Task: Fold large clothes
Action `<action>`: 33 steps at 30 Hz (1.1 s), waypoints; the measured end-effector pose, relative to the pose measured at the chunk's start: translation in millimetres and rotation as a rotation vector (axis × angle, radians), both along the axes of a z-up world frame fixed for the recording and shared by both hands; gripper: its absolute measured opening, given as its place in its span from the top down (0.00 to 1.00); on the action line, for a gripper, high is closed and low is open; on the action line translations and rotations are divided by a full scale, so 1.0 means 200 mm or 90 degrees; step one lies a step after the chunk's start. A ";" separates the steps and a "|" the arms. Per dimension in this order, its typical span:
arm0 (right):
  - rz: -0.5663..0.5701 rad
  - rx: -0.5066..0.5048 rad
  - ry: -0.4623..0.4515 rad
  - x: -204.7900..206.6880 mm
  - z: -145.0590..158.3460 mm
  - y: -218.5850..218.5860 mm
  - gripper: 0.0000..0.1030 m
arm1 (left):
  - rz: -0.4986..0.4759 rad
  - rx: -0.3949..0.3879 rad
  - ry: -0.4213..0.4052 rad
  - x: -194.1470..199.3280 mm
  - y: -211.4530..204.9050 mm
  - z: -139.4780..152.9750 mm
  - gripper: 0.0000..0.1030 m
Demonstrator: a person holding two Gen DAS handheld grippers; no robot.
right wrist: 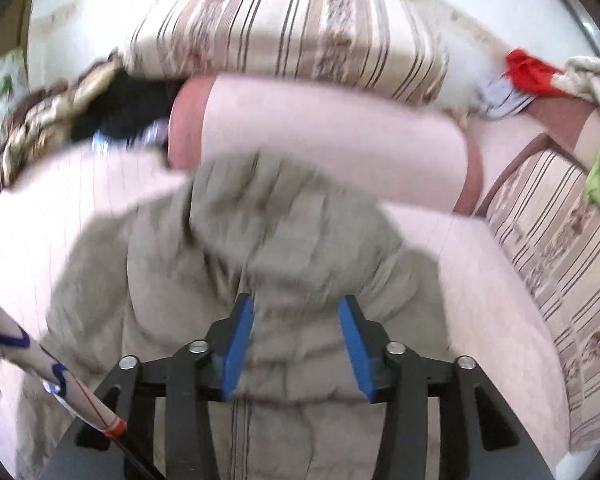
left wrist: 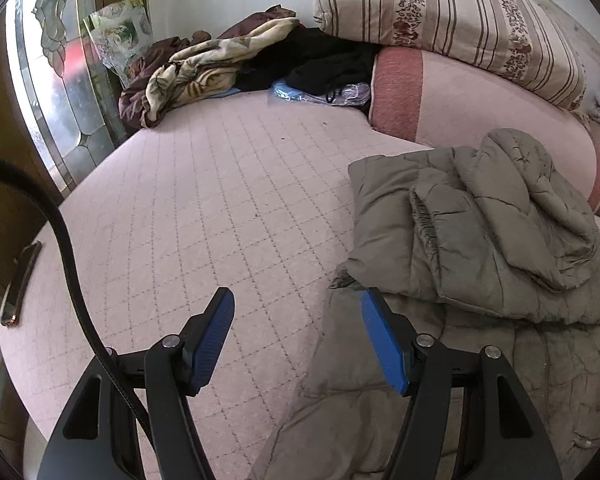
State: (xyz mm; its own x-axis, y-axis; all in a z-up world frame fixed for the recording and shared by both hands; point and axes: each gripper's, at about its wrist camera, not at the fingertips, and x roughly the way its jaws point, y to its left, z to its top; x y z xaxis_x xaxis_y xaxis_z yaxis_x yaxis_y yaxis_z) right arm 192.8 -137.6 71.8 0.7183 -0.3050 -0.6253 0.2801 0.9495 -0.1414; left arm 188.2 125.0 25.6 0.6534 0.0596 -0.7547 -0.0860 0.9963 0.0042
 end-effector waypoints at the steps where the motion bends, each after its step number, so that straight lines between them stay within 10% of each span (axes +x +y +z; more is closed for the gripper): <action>1: -0.010 0.014 -0.002 0.05 0.02 -0.03 0.49 | -0.002 -0.006 0.002 0.00 0.00 0.00 0.37; 11: 0.006 0.128 0.138 0.53 -0.40 -0.04 0.46 | -0.021 -0.033 -0.002 0.02 -0.03 -0.01 0.37; 15: 0.028 0.011 0.173 0.57 -0.60 0.11 0.38 | -0.028 -0.033 0.010 0.05 -0.06 -0.03 0.37; 28: 0.007 0.038 0.023 0.26 -0.19 -0.10 0.38 | -0.043 -0.028 0.004 0.03 -0.11 -0.04 0.37; 33: -0.045 0.036 0.087 0.32 -0.36 -0.26 0.38 | -0.054 -0.021 0.008 0.02 -0.16 -0.05 0.37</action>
State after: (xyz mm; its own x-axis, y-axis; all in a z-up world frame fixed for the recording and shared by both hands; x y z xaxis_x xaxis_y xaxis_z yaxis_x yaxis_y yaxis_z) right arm 257.2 -190.4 -1.2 0.6033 -0.3132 -0.7334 0.3282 0.9357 -0.1296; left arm 192.7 92.9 14.9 0.6459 -0.0211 -0.7631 -0.0011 0.9996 -0.0286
